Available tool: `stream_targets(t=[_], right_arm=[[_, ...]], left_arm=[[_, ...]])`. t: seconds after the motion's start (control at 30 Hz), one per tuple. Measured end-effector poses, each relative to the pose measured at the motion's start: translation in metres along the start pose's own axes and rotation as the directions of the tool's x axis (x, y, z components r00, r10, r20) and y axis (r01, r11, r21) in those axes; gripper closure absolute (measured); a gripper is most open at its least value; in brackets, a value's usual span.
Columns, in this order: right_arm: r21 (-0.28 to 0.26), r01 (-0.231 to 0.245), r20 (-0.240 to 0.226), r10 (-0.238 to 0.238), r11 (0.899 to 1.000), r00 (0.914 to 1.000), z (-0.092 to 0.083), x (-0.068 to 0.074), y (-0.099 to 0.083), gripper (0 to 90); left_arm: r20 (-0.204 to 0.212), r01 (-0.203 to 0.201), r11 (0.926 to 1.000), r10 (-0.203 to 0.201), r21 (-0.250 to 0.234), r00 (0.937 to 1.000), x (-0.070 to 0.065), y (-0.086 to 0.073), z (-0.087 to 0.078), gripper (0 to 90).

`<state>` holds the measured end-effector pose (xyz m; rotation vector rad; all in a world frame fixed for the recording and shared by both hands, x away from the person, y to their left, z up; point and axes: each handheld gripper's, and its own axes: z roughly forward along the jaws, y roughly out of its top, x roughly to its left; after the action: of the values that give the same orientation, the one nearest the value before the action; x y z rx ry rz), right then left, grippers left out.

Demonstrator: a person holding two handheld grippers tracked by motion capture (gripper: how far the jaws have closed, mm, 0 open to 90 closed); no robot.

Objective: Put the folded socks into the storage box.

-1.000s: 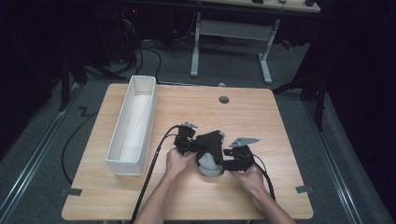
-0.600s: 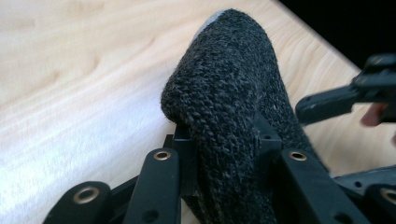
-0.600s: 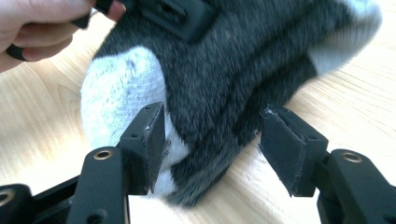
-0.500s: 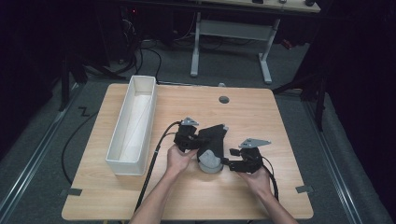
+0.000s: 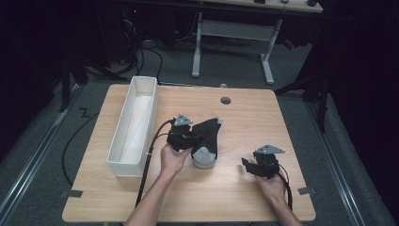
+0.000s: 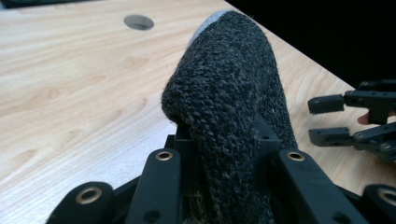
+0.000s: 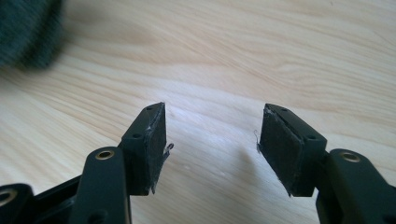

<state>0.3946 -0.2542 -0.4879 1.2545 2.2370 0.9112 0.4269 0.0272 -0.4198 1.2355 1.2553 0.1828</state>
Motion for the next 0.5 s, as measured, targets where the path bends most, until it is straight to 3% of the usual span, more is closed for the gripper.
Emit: stream_targets(t=[0.2, 0.37, 0.5], right_arm=[[0.017, 0.002, 0.071, -0.003, 1.0, 0.9974, 0.005, -0.007, -0.003, 37.9], [-0.005, -0.038, 0.029, 0.039, 0.999, 0.9988, 0.009, -0.017, -0.01, 36.8], [-0.026, -0.045, 0.019, 0.046, 0.999, 0.9988, 0.009, -0.019, -0.013, 35.8]], left_arm=[[-0.012, -0.05, 0.9982, 0.049, -0.033, 0.9987, -0.002, 0.003, -0.009, 71.6], [-0.027, -0.084, 0.9953, 0.083, -0.048, 0.9962, -0.004, 0.006, -0.015, 71.6], [-0.038, -0.071, 0.9957, 0.069, -0.059, 0.9969, -0.002, 0.011, -0.019, 71.6]])
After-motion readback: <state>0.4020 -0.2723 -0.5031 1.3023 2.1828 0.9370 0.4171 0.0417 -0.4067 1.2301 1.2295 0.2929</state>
